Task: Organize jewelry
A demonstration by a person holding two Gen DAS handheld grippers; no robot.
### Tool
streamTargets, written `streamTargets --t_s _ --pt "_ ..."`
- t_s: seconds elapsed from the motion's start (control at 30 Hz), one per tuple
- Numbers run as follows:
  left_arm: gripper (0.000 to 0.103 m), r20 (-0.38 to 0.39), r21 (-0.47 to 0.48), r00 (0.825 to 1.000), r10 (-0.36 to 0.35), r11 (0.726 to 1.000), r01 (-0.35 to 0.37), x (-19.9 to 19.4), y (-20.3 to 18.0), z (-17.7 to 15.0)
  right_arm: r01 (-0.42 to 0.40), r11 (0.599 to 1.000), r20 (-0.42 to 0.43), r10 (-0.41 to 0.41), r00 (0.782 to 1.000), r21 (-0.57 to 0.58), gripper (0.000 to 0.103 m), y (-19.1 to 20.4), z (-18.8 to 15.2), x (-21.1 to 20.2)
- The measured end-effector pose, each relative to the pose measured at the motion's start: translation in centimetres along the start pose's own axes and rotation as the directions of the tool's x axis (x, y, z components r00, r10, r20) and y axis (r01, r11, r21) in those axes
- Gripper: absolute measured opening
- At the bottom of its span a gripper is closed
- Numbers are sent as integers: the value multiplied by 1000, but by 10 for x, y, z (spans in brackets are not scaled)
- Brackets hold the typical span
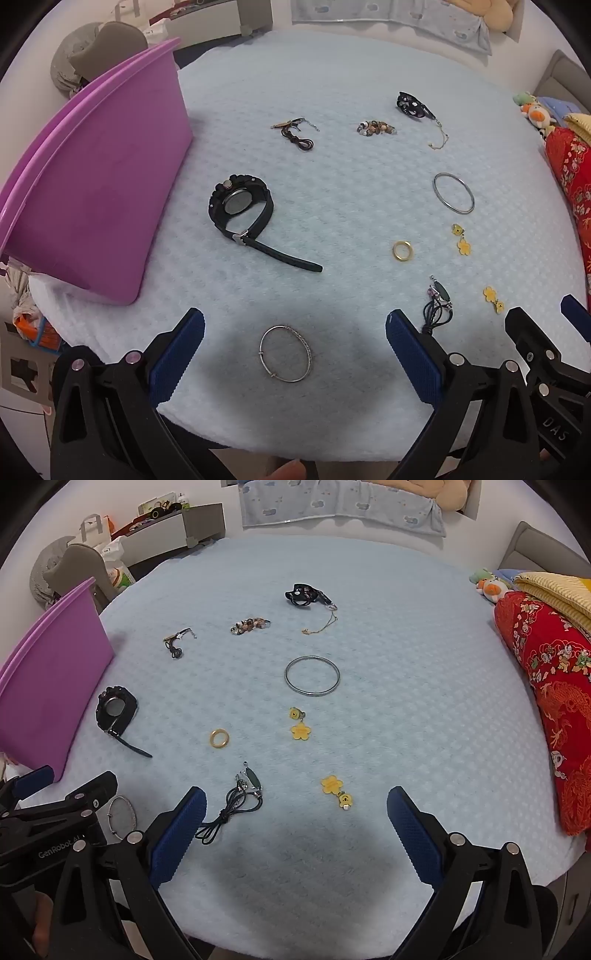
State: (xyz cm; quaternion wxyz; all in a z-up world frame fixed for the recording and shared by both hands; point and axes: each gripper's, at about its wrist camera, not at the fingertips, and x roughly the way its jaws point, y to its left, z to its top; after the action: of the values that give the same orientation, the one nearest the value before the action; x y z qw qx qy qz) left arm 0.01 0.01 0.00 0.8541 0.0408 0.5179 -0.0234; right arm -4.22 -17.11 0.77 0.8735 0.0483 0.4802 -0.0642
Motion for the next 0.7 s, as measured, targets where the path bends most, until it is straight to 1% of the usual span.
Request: streamTargets --t_s 0.13,0.3,0.7 --pt "97 8 3 1000 11 1000 -11 -1 0 0 -1 1000 0 1 1000 1 94 0 0 0" --pt "97 10 -3 1000 4 1000 -4 -1 7 3 -3 1000 -2 3 1000 2 94 0 0 0" --pt "97 16 0 1000 21 1000 -21 -4 4 3 -13 1000 0 13 1000 -2 94 1 0 -4"
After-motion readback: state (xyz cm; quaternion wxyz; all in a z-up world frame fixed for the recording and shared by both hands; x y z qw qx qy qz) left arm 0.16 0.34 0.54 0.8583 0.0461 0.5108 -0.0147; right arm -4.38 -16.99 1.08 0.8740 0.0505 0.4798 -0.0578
